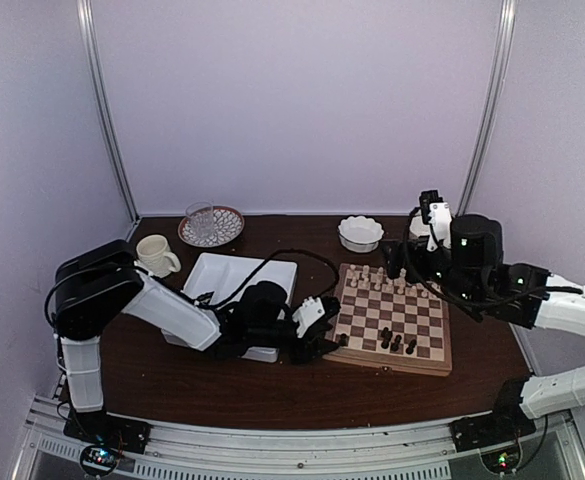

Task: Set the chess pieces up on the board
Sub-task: Place the rook at h8, then pick up the rook from h8.

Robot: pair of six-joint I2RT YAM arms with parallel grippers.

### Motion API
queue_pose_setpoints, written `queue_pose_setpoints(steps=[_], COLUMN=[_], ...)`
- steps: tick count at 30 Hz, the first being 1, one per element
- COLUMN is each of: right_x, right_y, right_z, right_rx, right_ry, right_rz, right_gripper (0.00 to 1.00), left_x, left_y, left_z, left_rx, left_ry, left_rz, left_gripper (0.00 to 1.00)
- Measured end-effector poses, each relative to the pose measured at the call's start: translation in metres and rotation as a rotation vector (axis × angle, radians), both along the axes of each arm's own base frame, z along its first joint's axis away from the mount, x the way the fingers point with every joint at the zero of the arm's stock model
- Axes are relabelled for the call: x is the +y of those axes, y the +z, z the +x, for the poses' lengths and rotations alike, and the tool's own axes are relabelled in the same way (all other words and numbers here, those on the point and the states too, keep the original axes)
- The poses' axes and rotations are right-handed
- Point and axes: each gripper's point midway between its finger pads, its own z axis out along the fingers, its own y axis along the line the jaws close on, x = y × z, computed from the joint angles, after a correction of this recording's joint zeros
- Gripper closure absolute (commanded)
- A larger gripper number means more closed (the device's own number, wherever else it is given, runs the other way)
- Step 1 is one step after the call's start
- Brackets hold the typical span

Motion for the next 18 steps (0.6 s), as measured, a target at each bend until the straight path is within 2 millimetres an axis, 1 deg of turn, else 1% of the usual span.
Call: queue_pose_setpoints(steps=[3,5,7,8,11,12,15,18], right_x=[0.001,-0.001,-0.003,-0.004,-0.004,-0.004,0.002,0.019], right_y=[0.012,0.014,0.014,0.014,0.015,0.015,0.013,-0.006], right_z=[0.002,-0.002,-0.009,-0.012,-0.029,-0.034,-0.047,-0.056], right_rx=[0.053,0.092,0.135,0.155,0.218,0.238,0.325,0.438], right_ry=[-0.020,-0.020,-0.006,0.004,0.070,0.090,0.155,0.230], right_rz=[0.012,0.003,-0.014,-0.022,-0.041,-0.046,-0.075,-0.117], right_gripper=[0.00,0.00,0.01,0.00,0.02,0.06,0.19,0.22], left_x=[0.013,0.022,0.031,0.037,0.054,0.059,0.077,0.104], left_y=[0.027,0.047,0.067,0.077,0.108,0.119,0.140,0.149], left_z=[-0.004,-0.007,-0.009,-0.011,-0.013,-0.011,-0.002,0.016], left_rx=[-0.030,-0.053,-0.073,-0.080,-0.092,-0.100,-0.101,-0.093], left_ry=[0.015,0.029,0.040,0.051,0.093,0.117,0.215,0.333], left_rz=[-0.033,-0.063,-0.093,-0.111,-0.160,-0.173,-0.186,-0.171], left_gripper=[0.49,0.47,0.41,0.36,0.26,0.24,0.23,0.22])
